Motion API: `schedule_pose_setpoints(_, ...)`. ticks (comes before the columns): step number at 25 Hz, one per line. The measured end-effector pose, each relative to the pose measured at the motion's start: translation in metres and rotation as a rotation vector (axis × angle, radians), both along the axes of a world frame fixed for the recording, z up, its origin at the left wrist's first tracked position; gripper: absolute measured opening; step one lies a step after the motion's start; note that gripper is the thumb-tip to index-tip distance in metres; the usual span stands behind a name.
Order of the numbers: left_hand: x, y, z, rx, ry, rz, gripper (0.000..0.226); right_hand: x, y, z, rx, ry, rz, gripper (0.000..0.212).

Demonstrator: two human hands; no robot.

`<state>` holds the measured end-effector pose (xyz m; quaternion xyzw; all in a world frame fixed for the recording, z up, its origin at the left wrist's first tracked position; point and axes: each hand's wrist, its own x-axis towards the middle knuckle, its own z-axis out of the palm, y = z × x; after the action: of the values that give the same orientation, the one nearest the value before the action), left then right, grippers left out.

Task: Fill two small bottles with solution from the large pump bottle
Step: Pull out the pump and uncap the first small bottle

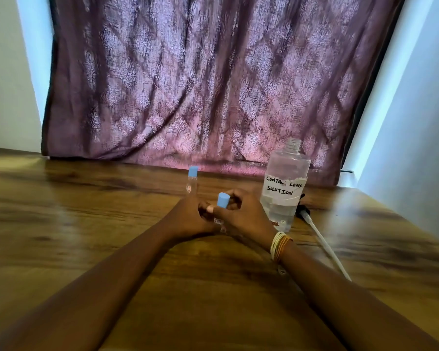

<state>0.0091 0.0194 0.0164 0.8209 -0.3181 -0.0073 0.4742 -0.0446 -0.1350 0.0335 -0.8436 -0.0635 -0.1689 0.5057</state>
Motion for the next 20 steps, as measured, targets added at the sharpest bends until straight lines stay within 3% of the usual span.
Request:
schedule_pose_setpoints(6,-0.003,-0.002,-0.003,-0.051,-0.002,0.016,0.014,-0.002,0.005,-0.004,0.09,-0.061,-0.011,0.019)
schedule_pose_setpoints(10,-0.001,-0.005,-0.003,-0.066,0.002,-0.032,0.007,0.006,0.005,-0.007,-0.046,-0.165,-0.044,0.027)
schedule_pose_setpoints(13,-0.001,-0.006,-0.003,-0.045,-0.023,-0.054,0.015,0.01,0.0,-0.005,-0.043,-0.154,0.033,0.021)
schedule_pose_setpoints(16,0.0,-0.007,-0.005,-0.033,-0.039,-0.067,0.009,0.008,-0.003,-0.002,0.007,-0.112,0.163,0.013)
schedule_pose_setpoints(20,0.007,-0.002,-0.009,-0.016,-0.007,-0.101,0.025,0.012,-0.009,-0.001,-0.004,-0.099,0.265,0.019)
